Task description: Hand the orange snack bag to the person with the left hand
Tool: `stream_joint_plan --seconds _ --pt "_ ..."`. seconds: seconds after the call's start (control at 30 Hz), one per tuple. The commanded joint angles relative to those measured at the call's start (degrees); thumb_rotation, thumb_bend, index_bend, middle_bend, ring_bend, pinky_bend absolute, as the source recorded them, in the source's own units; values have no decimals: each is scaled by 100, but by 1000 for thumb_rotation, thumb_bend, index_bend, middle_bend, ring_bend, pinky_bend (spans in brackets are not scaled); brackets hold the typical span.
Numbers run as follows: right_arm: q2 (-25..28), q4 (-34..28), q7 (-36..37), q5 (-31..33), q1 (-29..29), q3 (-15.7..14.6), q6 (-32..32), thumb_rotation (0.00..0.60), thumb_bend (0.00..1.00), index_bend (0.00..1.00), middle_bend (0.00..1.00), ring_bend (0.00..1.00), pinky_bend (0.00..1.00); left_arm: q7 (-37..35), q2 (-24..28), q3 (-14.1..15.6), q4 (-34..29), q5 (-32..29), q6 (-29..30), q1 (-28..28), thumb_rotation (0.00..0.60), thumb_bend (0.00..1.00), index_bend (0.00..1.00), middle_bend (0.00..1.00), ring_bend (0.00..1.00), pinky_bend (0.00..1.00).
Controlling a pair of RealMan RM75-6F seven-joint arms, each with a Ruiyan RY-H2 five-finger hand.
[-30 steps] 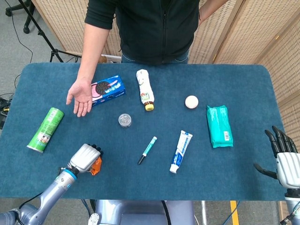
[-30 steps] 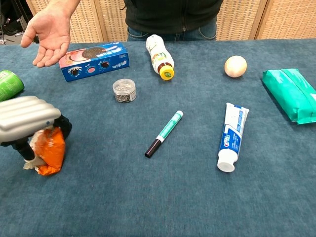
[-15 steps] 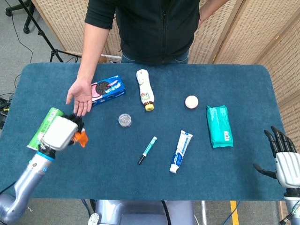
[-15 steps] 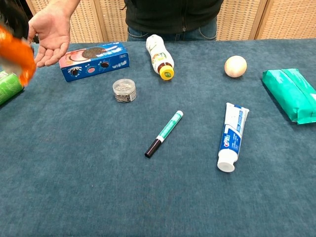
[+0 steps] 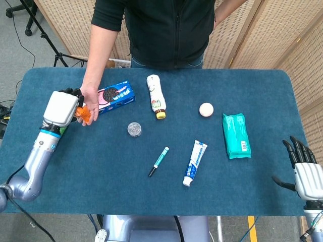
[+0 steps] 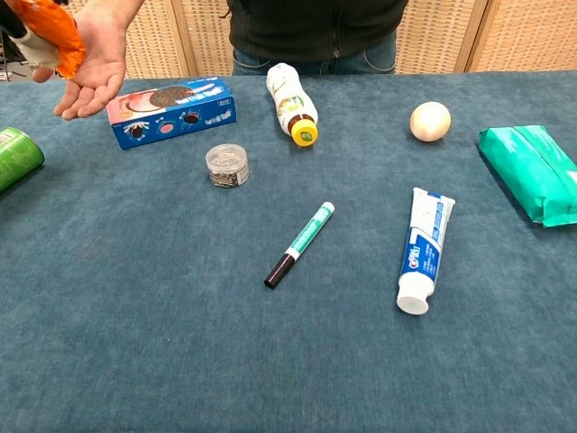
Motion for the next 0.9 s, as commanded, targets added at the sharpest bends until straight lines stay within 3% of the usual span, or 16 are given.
stream_joint_plan --seconds 0.03,0.1,0.17,0.53,0.67,0.73,0.9 --pt "-14 13 -21 18 8 6 -17 600 0 2 0 0 102 286 -279 -76 202 -589 -283 -235 600 79 169 11 11 243" --pt "-22 22 -40 25 10 9 -20 600 0 2 0 0 102 132 -334 -149 141 -686 -190 -244 600 33 44 0 0 151" --pt "-23 21 -41 41 6 18 -13 600 0 2 0 0 102 -59 -311 -174 87 -593 -40 -212 600 26 1 0 0 103" --pt "7 -19 10 -1 -14 22 50 600 0 2 0 0 102 -1223 670 -133 -1168 4 1039 615 600 0 0 0 0 1" --pt "5 -21 -9 -59 -7 12 73 600 0 1 0 0 102 -1503 1186 246 -1741 205 1536 1316 600 0 0 0 0 0" --pt "20 -123 -54 -223 -21 7 227 600 0 1 0 0 102 -1798 1360 733 -1859 356 2039 2023 600 0 0 0 0 0" --pt "-1 31 54 -140 -34 29 213 600 0 1 0 0 102 -2585 1228 1178 -1439 672 2322 2548 600 0 0 0 0 0"
